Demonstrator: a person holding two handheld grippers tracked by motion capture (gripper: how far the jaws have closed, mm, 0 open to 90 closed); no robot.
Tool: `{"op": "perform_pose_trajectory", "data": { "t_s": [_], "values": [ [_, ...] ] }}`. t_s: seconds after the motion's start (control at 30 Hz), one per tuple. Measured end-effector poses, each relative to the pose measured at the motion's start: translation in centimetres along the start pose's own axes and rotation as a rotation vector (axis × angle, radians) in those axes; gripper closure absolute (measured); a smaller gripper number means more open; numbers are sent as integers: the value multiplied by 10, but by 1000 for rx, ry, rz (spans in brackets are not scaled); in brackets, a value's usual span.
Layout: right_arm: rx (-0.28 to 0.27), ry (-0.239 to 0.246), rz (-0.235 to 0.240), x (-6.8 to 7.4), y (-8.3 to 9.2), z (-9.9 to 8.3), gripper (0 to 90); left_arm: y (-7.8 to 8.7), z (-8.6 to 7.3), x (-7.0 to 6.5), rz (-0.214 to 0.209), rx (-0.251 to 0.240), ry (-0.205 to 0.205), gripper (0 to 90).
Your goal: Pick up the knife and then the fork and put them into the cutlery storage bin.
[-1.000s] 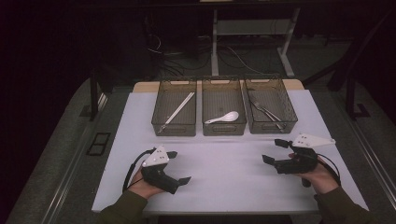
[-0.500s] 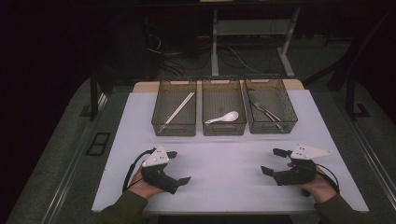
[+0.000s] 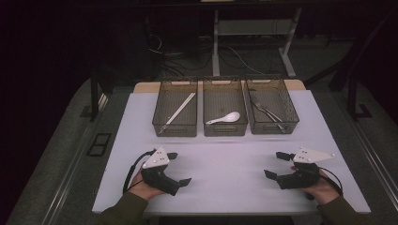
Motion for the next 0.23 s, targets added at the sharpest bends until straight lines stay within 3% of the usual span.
{"op": "perform_pose_trajectory", "data": {
  "t_s": [0.23],
  "values": [
    [-4, -3, -3, -1, 1, 0, 152, 0, 0, 0, 1, 0, 0, 0]
  ]
}}
Point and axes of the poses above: each handheld gripper's, and its own axes: y roughly backward along the jaws, z roughly out of its top, x roughly to its left, the point moved 9 cm from there along -y, roughly forward along the jaws, and after that the axes turned 4 degrees about y, right-handed, at the moved point
